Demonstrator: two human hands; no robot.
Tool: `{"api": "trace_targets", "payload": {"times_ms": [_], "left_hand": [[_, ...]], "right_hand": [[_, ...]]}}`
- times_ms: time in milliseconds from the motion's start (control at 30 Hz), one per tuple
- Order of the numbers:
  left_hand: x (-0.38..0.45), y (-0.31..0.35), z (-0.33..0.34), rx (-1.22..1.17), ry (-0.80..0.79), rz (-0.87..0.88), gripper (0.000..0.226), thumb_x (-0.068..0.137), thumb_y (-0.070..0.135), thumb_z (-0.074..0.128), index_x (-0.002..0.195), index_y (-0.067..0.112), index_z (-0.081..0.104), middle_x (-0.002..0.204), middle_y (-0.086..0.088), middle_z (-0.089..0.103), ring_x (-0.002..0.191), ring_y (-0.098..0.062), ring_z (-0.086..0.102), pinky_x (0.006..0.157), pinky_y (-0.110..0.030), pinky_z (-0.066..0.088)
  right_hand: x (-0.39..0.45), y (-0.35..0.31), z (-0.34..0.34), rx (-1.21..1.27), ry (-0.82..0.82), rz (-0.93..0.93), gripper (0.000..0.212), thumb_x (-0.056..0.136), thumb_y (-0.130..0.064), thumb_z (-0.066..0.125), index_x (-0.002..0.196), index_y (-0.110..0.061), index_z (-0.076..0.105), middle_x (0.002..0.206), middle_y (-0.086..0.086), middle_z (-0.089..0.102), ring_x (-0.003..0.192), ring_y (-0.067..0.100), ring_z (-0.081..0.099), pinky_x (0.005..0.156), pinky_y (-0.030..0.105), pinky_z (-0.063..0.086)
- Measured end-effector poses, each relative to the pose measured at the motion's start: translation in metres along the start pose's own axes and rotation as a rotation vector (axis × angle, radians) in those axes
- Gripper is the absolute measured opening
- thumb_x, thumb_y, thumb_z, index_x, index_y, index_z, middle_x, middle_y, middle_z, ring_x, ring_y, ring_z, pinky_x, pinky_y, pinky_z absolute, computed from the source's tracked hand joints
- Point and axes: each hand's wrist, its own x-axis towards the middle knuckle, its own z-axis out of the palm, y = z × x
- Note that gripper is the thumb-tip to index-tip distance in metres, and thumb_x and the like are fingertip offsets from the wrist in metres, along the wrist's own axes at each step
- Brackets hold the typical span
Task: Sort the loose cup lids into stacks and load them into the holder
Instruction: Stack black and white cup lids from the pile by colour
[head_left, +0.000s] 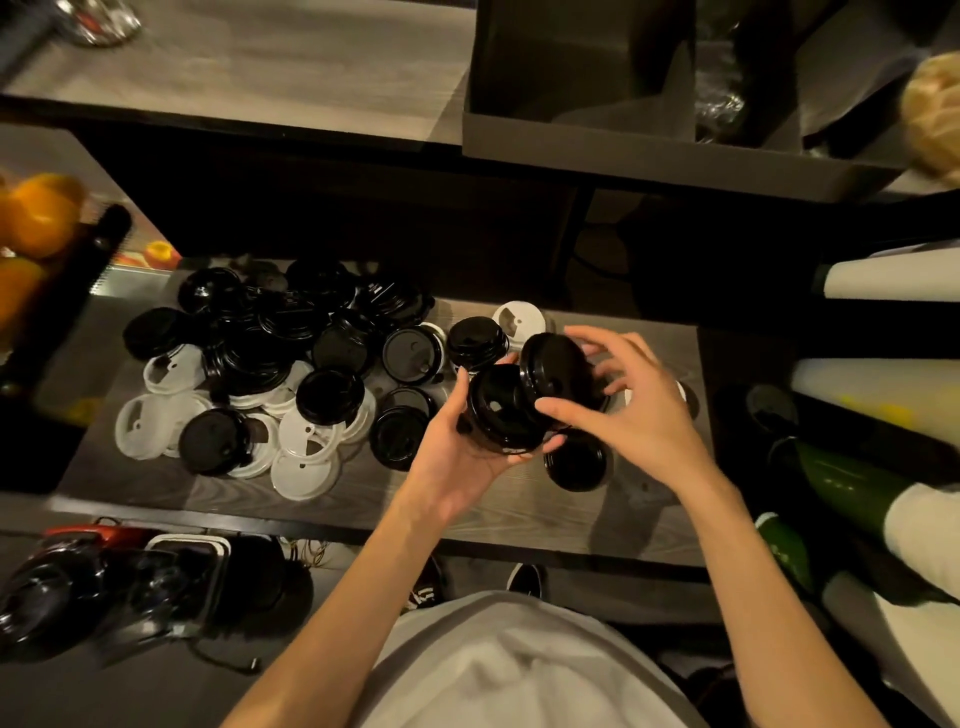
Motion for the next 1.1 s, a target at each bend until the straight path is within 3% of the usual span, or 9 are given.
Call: {"api": "trace_targets", "payload": {"times_ms": [167, 300, 400, 667, 733, 800, 1000, 1100], "left_hand": [[-0.005, 0.003, 0.011, 0.078, 0.015, 0.044, 0.058, 0.106, 0.051, 0.035, 0.146, 0.013, 0.051, 0.141, -0.020, 0.060, 0.129, -0.040, 0.058, 0.099, -0.059, 0.053], [-0.007, 0.001, 0.017, 0.141, 0.021, 0.083, 0.054, 0.108, 0.048, 0.032, 0.147, 0.017, 0.051, 0.144, -0.018, 0.058, 0.133, -0.036, 0.056, 0.104, -0.055, 0.050], [-0.007, 0.001, 0.020, 0.181, -0.009, 0.126, 0.052, 0.108, 0.049, 0.030, 0.151, 0.024, 0.046, 0.149, -0.017, 0.053, 0.139, -0.035, 0.050, 0.113, -0.059, 0.039], [-0.007, -0.002, 0.029, 0.224, -0.071, 0.147, 0.052, 0.109, 0.050, 0.025, 0.154, 0.028, 0.040, 0.152, -0.012, 0.051, 0.139, -0.031, 0.050, 0.111, -0.055, 0.044], [-0.001, -0.001, 0.036, 0.253, -0.110, 0.131, 0.051, 0.109, 0.051, 0.024, 0.154, 0.033, 0.040, 0.153, -0.010, 0.050, 0.140, -0.031, 0.049, 0.111, -0.059, 0.042], [0.007, 0.001, 0.045, 0.276, -0.117, 0.088, 0.055, 0.107, 0.054, 0.024, 0.153, 0.031, 0.041, 0.150, -0.012, 0.053, 0.138, -0.032, 0.052, 0.108, -0.059, 0.045], [0.036, 0.006, 0.060, 0.355, -0.077, 0.001, 0.056, 0.107, 0.054, 0.026, 0.150, 0.025, 0.048, 0.140, -0.010, 0.063, 0.126, -0.026, 0.063, 0.096, -0.045, 0.056], [0.049, 0.009, 0.066, 0.397, -0.092, -0.029, 0.058, 0.107, 0.053, 0.026, 0.148, 0.019, 0.050, 0.135, -0.014, 0.066, 0.122, -0.029, 0.066, 0.094, -0.052, 0.058]], "right_hand": [[-0.003, -0.009, -0.001, -0.054, -0.130, -0.057, 0.076, 0.070, -0.060, 0.084, 0.139, -0.050, 0.054, 0.128, -0.024, 0.051, 0.114, -0.003, 0.053, 0.094, 0.021, 0.049], [-0.002, -0.016, 0.007, -0.137, -0.137, -0.055, 0.074, 0.068, -0.065, 0.083, 0.134, -0.056, 0.052, 0.122, -0.023, 0.049, 0.108, -0.006, 0.052, 0.087, 0.015, 0.045], [-0.004, -0.016, 0.013, -0.140, -0.100, -0.041, 0.076, 0.068, -0.066, 0.082, 0.136, -0.052, 0.052, 0.123, -0.022, 0.049, 0.106, -0.007, 0.053, 0.080, 0.010, 0.044], [-0.002, -0.011, 0.006, -0.050, -0.141, -0.011, 0.075, 0.066, -0.061, 0.086, 0.133, -0.051, 0.053, 0.127, -0.019, 0.054, 0.112, -0.001, 0.058, 0.095, 0.029, 0.055], [0.003, -0.010, -0.006, -0.006, -0.174, -0.009, 0.075, 0.068, -0.057, 0.089, 0.132, -0.050, 0.052, 0.132, -0.023, 0.056, 0.116, -0.002, 0.059, 0.099, 0.030, 0.054], [0.006, -0.008, -0.018, -0.010, -0.145, -0.016, 0.076, 0.068, -0.053, 0.090, 0.134, -0.047, 0.051, 0.133, -0.025, 0.056, 0.116, -0.006, 0.057, 0.097, 0.024, 0.049], [0.008, 0.003, -0.038, -0.111, -0.143, -0.010, 0.083, 0.072, -0.048, 0.089, 0.142, -0.043, 0.045, 0.135, -0.026, 0.051, 0.115, -0.002, 0.057, 0.091, 0.021, 0.050], [0.013, 0.012, -0.042, -0.112, -0.094, 0.009, 0.083, 0.070, -0.048, 0.091, 0.140, -0.042, 0.045, 0.138, -0.021, 0.053, 0.114, 0.002, 0.060, 0.091, 0.026, 0.053]]}}
